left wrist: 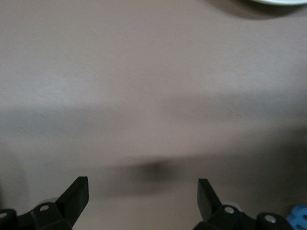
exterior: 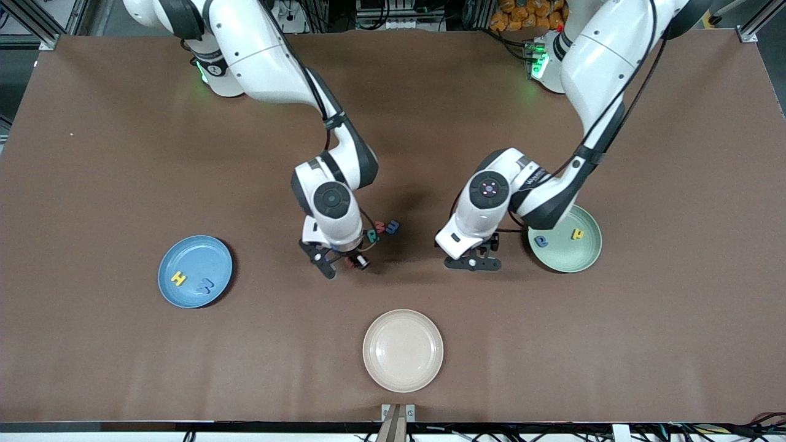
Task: Sort uppercase to blue plate, lowercase to green plate
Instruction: 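Carry the pink O to the blue plate while the left gripper returns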
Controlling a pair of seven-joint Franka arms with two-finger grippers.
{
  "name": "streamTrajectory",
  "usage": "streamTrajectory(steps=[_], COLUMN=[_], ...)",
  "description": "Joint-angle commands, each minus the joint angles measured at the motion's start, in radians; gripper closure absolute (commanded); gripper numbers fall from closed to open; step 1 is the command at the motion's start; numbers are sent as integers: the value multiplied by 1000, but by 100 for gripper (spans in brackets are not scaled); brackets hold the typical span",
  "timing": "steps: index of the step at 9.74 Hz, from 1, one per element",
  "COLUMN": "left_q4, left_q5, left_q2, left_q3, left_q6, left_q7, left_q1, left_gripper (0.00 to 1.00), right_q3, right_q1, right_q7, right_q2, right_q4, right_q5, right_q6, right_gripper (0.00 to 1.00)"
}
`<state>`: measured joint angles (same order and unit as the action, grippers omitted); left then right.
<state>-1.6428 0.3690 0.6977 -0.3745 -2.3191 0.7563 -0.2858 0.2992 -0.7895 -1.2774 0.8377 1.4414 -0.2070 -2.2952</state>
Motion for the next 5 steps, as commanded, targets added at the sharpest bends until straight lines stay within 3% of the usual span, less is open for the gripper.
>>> streamTrajectory(steps=[1, 3, 5], left_q4=[57, 64, 67], left_q5=[4, 5, -2], left_q2=[35, 69, 94], left_q3=[113, 221, 224], left_q6=[-23, -98, -102], left_q7=[61, 101, 159], left_q1=[-160, -304, -369], left_gripper=[0, 0, 0], right_q3=[6, 47, 89], right_q1=[94, 156, 215], right_q7=[174, 365, 568], right_q2=[-20, -35, -74], right_q4=[-19, -9, -7], right_q5=[18, 15, 14], right_q6=[43, 101, 189], right_gripper=[100, 100, 100])
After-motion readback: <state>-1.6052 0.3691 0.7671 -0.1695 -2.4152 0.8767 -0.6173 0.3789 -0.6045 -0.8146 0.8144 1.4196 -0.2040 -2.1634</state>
